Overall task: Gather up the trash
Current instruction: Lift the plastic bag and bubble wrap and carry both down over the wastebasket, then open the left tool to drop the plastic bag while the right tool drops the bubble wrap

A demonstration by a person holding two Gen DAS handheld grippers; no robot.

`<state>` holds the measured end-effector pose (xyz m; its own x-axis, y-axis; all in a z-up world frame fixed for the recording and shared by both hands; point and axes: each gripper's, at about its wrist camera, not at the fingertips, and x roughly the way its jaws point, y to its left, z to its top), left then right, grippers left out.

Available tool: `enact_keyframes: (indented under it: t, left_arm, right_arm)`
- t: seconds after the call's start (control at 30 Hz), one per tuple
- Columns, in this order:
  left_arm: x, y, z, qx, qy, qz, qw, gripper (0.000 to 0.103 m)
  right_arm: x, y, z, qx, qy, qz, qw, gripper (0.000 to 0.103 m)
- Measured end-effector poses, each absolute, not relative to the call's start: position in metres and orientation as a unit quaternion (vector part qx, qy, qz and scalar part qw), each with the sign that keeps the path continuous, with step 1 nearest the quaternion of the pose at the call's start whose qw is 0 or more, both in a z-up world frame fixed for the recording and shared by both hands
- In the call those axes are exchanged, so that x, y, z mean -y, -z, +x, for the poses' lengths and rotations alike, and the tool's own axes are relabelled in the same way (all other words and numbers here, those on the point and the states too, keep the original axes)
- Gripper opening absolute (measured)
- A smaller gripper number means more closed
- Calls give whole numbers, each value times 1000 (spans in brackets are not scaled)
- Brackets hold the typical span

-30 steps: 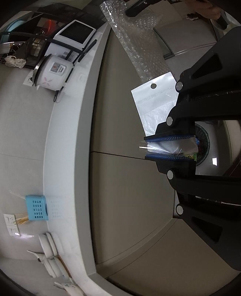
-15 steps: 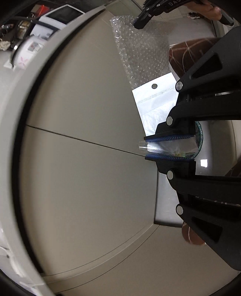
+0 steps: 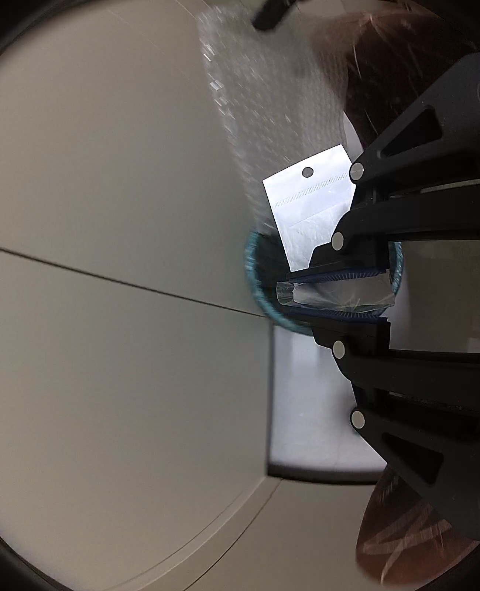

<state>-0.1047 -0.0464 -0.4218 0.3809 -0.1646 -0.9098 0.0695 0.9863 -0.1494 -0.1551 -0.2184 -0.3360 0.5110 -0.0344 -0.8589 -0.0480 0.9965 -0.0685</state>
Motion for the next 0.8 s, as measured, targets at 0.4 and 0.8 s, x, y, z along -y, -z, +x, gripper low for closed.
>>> enact_keyframes:
  t: [0.4,0.8]
  left_arm:
    - [90,519,-84,-606,100,2,789,15]
    - [100,512,-85,-584,110,0,805,43]
  right_arm:
    - [229,391,-129,-531,20,-38,846,2]
    - [224,396,-125,-543,19,-35,839,2]
